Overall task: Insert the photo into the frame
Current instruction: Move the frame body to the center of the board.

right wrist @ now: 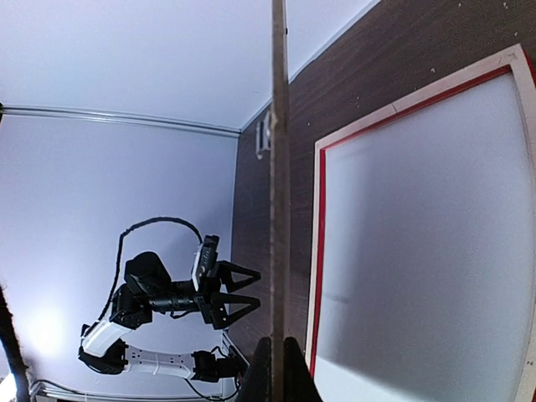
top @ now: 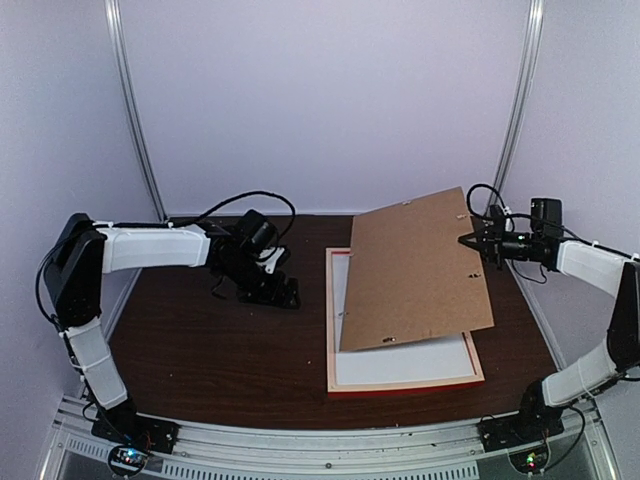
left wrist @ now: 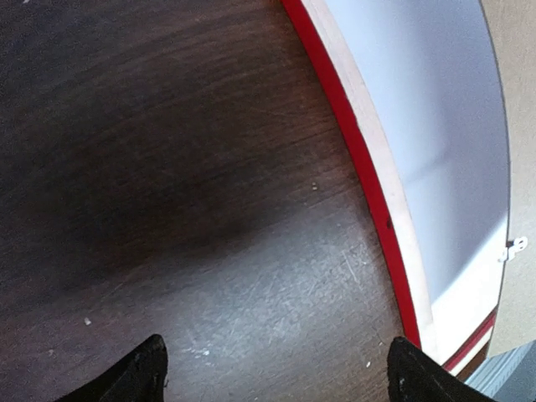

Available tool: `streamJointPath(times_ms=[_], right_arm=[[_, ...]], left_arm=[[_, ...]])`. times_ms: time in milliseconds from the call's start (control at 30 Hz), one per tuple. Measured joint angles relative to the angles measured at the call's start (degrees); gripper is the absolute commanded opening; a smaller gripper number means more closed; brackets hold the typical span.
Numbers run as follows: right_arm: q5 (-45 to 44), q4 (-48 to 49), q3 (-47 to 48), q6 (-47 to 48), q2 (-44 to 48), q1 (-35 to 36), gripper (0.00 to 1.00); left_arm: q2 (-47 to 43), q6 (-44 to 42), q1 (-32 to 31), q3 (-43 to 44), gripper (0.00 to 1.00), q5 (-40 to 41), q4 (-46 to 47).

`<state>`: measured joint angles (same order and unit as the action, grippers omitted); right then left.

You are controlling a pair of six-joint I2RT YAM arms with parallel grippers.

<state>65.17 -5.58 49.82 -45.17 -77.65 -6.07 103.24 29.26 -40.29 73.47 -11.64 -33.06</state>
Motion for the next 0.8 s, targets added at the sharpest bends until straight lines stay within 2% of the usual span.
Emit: streamJointPath(times_ms=[367, 800], right_arm=[[1.36, 7.28, -1.53, -4.83, -0.02, -7.21, 0.00], [2.14, 10.60, -2.99, -7.78, 0.00, -9.84, 0.00]], left_arm=[[12.66, 3.45, -9.42, 10.73, 0.80, 3.41, 1.79], [20.57, 4.24, -10.93, 17.27, 0.61, 5.90, 1.84]])
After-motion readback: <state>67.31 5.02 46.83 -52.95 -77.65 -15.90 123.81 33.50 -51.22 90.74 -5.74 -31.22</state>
